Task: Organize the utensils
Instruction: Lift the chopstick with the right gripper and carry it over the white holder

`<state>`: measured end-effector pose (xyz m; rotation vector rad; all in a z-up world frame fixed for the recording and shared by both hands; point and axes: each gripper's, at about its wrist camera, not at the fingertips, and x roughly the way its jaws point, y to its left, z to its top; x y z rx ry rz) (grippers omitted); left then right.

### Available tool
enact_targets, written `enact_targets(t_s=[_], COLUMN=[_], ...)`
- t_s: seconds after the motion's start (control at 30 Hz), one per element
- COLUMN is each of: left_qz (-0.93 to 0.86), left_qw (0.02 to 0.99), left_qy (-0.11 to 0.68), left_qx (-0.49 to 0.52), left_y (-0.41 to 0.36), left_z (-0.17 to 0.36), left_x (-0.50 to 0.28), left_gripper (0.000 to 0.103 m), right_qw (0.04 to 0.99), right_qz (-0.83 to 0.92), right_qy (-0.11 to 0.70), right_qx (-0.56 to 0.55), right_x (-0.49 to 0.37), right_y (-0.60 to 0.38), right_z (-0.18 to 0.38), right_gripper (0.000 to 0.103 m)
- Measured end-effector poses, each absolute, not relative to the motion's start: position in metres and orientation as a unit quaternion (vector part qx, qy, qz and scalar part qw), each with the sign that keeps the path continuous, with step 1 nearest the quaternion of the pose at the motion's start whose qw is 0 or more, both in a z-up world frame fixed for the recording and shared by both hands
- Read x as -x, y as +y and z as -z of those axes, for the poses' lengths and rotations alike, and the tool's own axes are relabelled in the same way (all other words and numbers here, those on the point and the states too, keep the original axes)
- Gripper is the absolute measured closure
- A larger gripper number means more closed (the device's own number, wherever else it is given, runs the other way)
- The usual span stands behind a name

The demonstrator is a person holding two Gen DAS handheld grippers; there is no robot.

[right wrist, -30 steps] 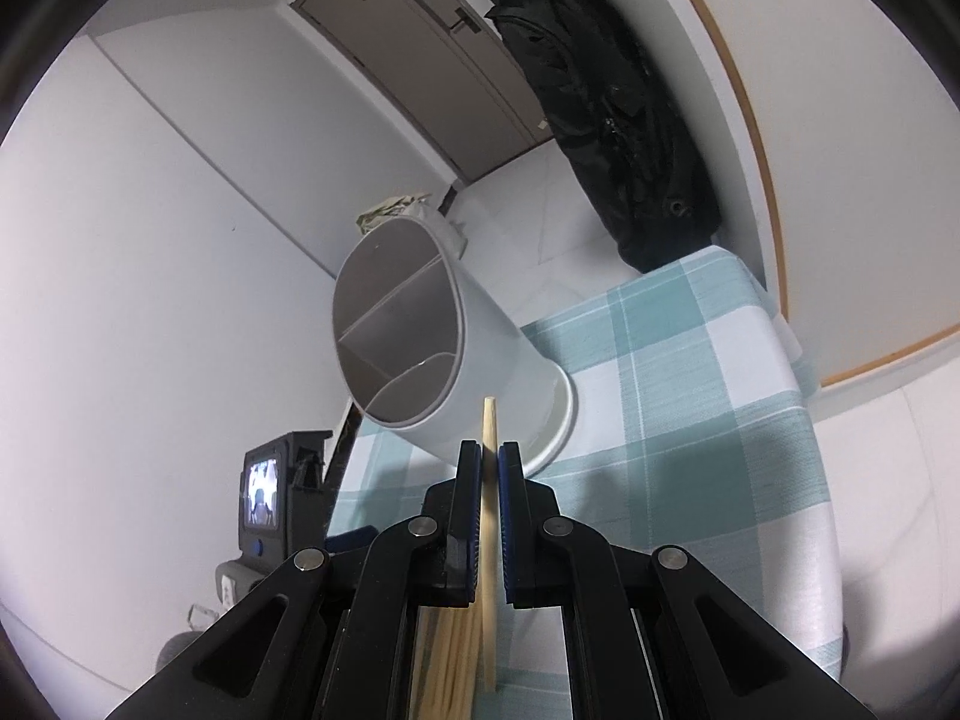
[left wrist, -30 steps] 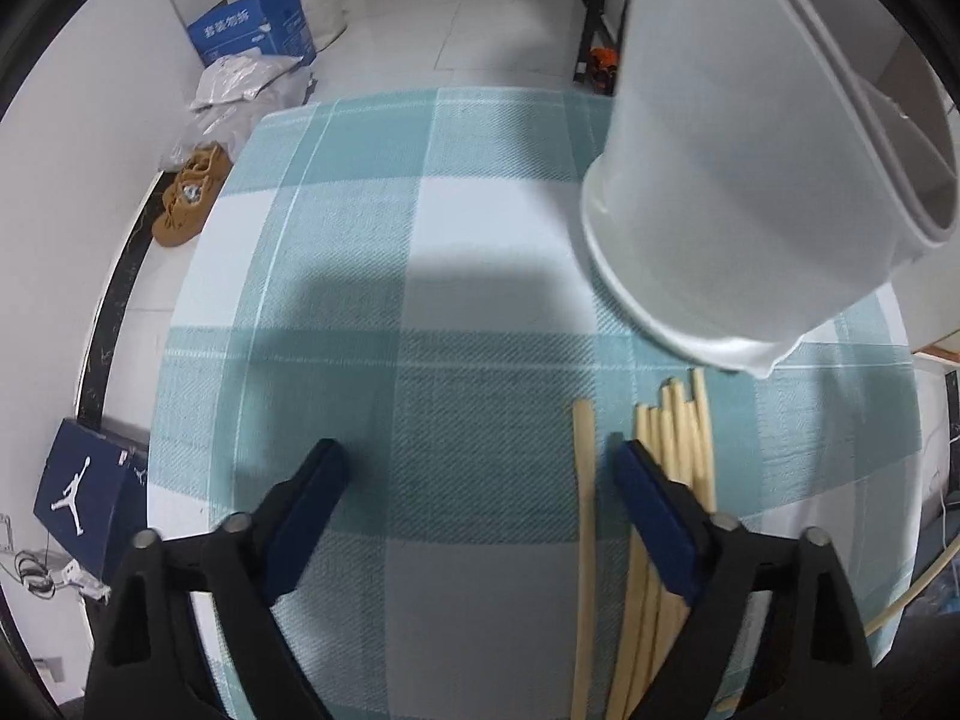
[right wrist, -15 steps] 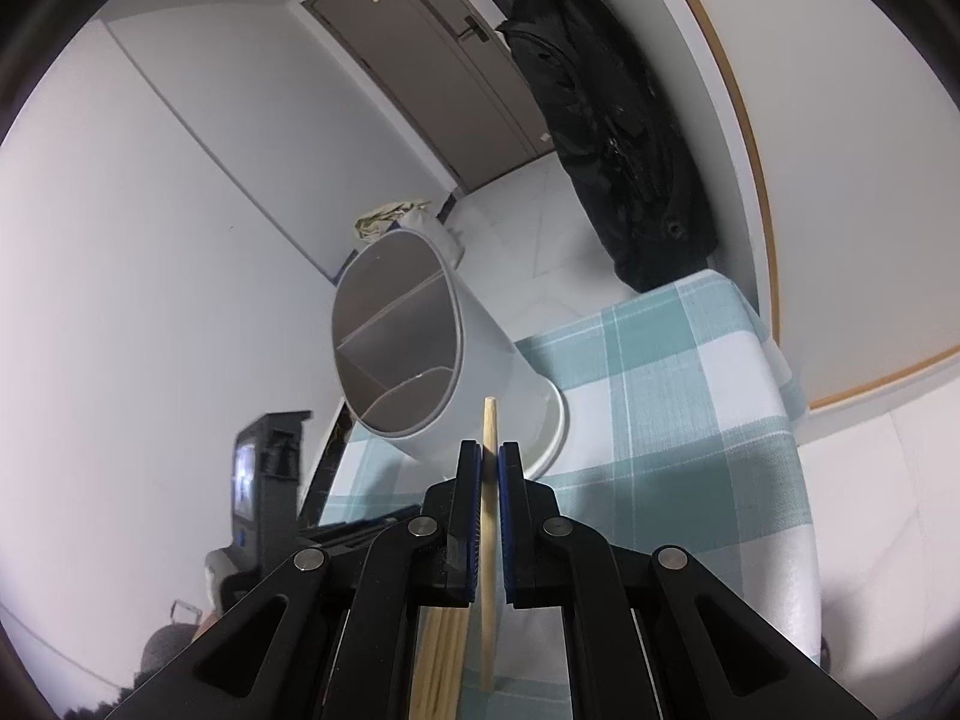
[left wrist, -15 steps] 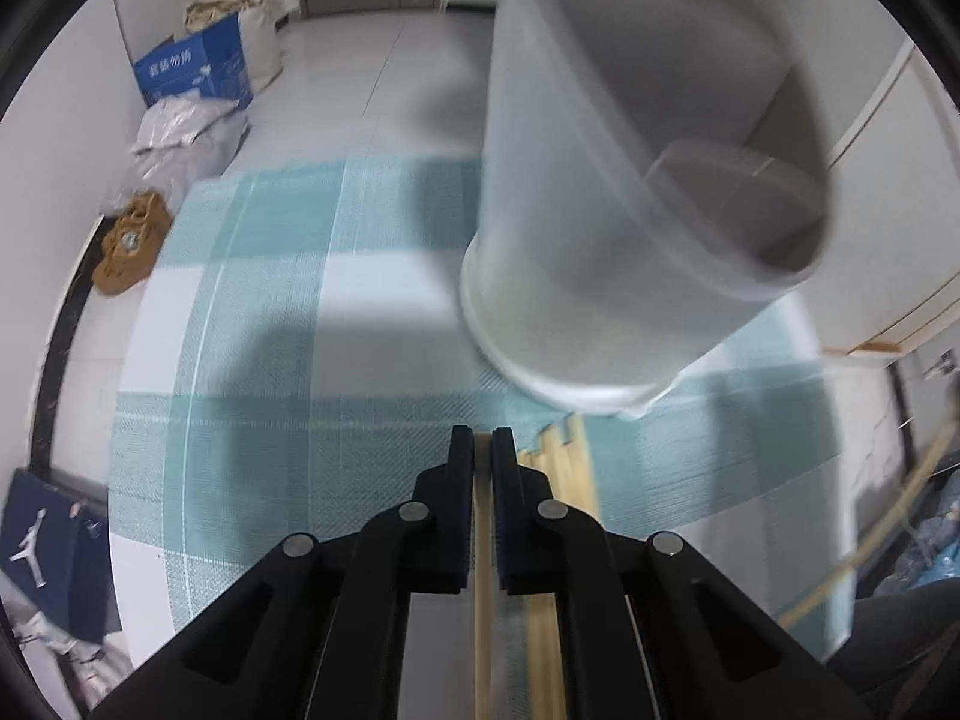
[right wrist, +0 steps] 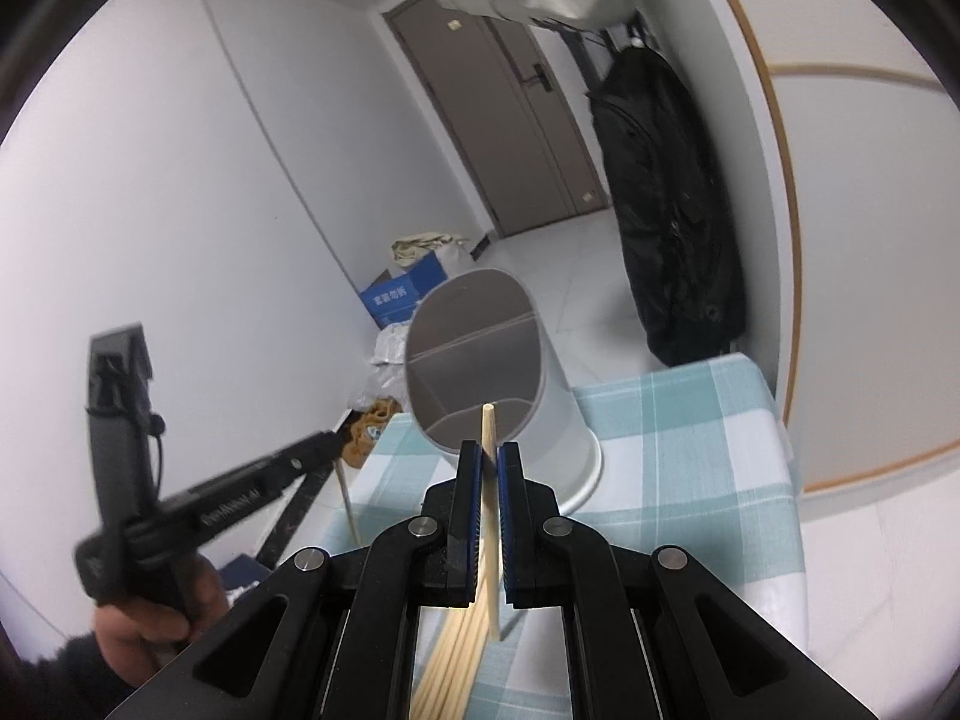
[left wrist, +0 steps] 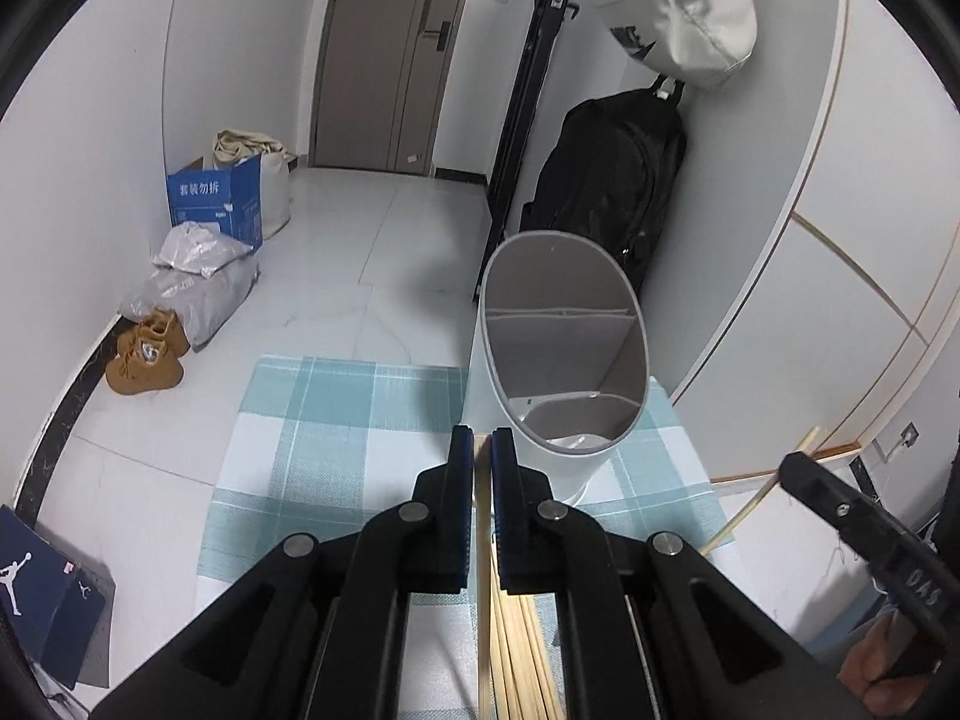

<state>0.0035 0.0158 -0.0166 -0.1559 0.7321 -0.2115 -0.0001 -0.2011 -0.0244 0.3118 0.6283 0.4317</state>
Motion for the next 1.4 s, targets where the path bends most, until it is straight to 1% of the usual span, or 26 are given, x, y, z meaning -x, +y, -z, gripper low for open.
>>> enact_targets(t_s=[0.2,0.47,0.63,0.9,1.03,1.13,1.4], left_qz=[0.121,0.129,0.128,0.106,0.093,0.088,0.091], left_qw=[0.928,0.938,0.95,0.967,0.97,0.972,0.976], left_qy=[0.342,0.309,0.262,0.195,0.183,0.172,0.154], left_qx=[0.081,0.092,0.111,0.126,0.133,0.13,0.122], left_y=[0.023,0.026,0.031,0.033,0.033,0.032,0.028], left_z=[0.003,-0.036,-0.069,-0.107,-0.11,-0.103,-0.081], left_x=[-0.005,-0.007,-0.019,-0.057,-0.082,-0.099,-0.124], left_gripper=[0.101,0.101,0.101,0.101,0.101,0.101,0.101], right_qw=[0.925,0.93,0.927,0.933,0.937,0.94,0.943], right_qz=[-0.204,-0.2,-0.207,-0.219,-0.218,-0.215,-0.205], right_qy=[0.289,0.276,0.27,0.25,0.242,0.236,0.237], right_qx=[-0.138,-0.142,-0.157,-0.136,-0.127,-0.124,-0.114], right_x=[0.006,0.002,-0.01,-0.045,-0.073,-0.091,-0.134], right_y=[-0.196,-0.197,-0.201,-0.194,-0.189,-0.187,-0.179], right_z=[0.015,-0.009,-0.041,-0.108,-0.133,-0.14,-0.126], right_gripper=[0.098,0.098,0.098,0.098,0.098,0.098,0.098])
